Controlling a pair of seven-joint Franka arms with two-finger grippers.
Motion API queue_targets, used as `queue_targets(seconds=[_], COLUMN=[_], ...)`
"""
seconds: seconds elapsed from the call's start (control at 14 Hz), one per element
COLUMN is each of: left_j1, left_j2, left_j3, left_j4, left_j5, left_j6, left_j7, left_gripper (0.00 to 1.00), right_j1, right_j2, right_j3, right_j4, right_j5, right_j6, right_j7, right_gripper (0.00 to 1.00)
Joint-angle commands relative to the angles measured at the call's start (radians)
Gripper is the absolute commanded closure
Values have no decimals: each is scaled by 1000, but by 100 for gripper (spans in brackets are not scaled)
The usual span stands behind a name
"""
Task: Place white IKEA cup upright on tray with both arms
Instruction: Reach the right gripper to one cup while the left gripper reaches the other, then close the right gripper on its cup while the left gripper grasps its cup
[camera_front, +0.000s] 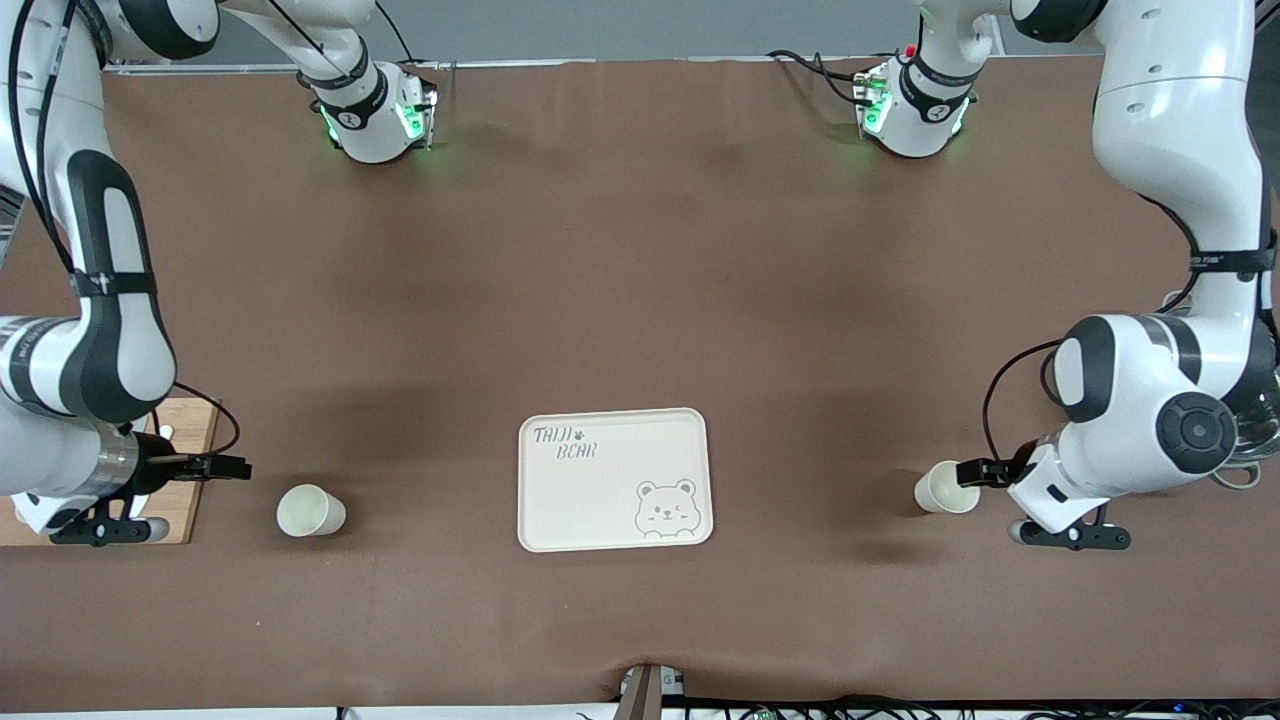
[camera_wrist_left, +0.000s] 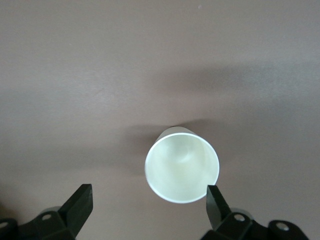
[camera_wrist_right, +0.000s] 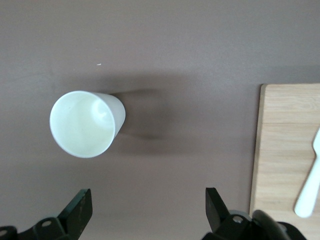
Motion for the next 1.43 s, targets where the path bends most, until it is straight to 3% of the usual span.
queue_targets(seconds=[0.0,0.64,0.79,0.86,1.0,1.36], left_j1=[1,8,7,8,11,16], left_j2=[49,115,115,114,114,114], left_j3=[-4,-2,-2,-2,-2,-2], left_j4=[7,8,8,7,8,10], left_j5=[-14,-11,-11,-9,-12,-26], left_j6=[16,81,81,81,81,81], left_j7=[42,64,65,68,137,154], left_gripper=[0,2,41,69,99,100], right_j1=[-4,4,5,7,10,27], right_j2=[32,104,110,110,112,121], right_j3=[12,12,12,12,13,13], right_j4=[40,38,34,34,34,25], right_j5=[1,21,31,35,38,75], right_j6=[17,158,187,192,192,197], right_j7=[0,141,158,159,161,184], right_gripper=[0,0,0,0,0,0])
